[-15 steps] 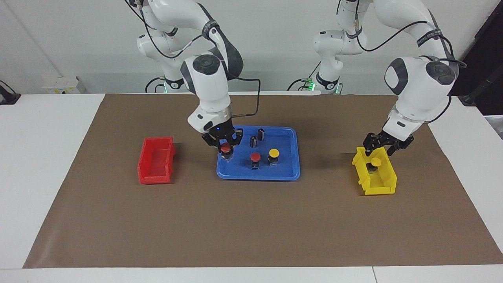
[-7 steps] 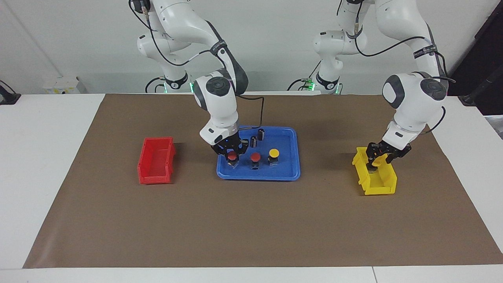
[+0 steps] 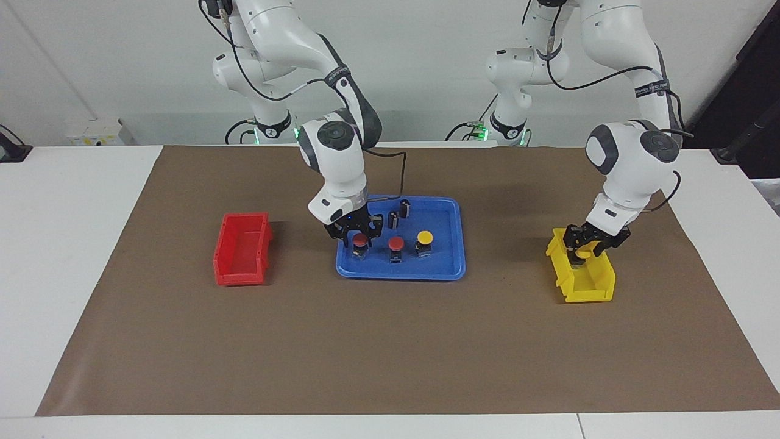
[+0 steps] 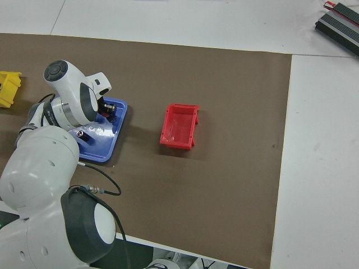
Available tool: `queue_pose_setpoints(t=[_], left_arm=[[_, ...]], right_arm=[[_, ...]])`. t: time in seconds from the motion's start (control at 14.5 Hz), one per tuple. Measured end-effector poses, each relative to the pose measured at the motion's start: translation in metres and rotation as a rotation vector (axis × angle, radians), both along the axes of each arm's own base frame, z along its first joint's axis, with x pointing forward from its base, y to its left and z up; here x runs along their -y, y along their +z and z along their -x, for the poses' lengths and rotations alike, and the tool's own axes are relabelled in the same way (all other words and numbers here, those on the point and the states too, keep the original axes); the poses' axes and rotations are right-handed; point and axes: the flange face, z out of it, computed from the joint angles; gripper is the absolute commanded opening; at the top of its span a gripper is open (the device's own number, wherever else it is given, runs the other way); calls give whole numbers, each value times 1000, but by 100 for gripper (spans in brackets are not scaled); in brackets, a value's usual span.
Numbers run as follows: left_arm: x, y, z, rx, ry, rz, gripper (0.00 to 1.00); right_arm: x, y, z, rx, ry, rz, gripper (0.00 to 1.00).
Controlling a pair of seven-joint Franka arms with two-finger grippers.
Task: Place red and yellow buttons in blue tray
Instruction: 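Place the second red button in the tray while the left gripper grasps yellow, then withdraw the right gripper to rest while the left gripper lifts yellow, then lower the second yellow button into the tray with the left gripper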
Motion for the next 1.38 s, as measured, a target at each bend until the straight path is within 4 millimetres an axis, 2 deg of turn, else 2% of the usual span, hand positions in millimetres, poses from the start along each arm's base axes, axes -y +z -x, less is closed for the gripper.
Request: queue_pose_setpoints(t=[0.14, 0.28, 0.34, 0.41, 0.55, 0.62, 0.69, 0.76, 0.83, 0.96, 1.03, 1.1, 1.17, 1.38], left_arm=[[-3, 1, -1, 7, 5, 0, 1], [0, 13, -6, 8, 0, 1, 1], [2, 28, -11, -17, -5, 2, 2], [6, 54, -17, -51, -11, 4, 1], [27, 120, -23, -85, -5, 9, 2], [49, 148, -21, -82, 16, 13, 1], [84, 163, -15, -75, 45, 18, 2], [128, 165, -5, -75, 68, 22, 1], [175, 158, 9, -82, 82, 24, 1], [254, 126, 44, -89, 96, 25, 1], [282, 106, 62, -94, 99, 24, 1], [300, 87, 76, -100, 94, 20, 1], [310, 73, 85, -103, 90, 17, 1], [317, 42, 93, -100, 90, 18, 1]], right_arm=[[22, 31, -20, -12, -43, 11, 100], [65, 90, -45, -32, -109, 42, 100], [94, 123, -56, -38, -143, 57, 100], [125, 154, -63, -46, -160, 65, 100], [180, 202, -63, -54, -163, 72, 100], [205, 220, -57, -61, -162, 76, 100], [229, 235, -49, -71, -156, 79, 100], [251, 247, -41, -80, -145, 82, 100], [270, 255, -35, -89, -133, 84, 100], [300, 265, -24, -101, -110, 87, 100], [312, 268, -20, -109, -105, 87, 100], [320, 269, -17, -119, -100, 88, 100], [325, 270, -14, -134, -90, 88, 100], [326, 268, -7, -175, -75, 87, 100]])
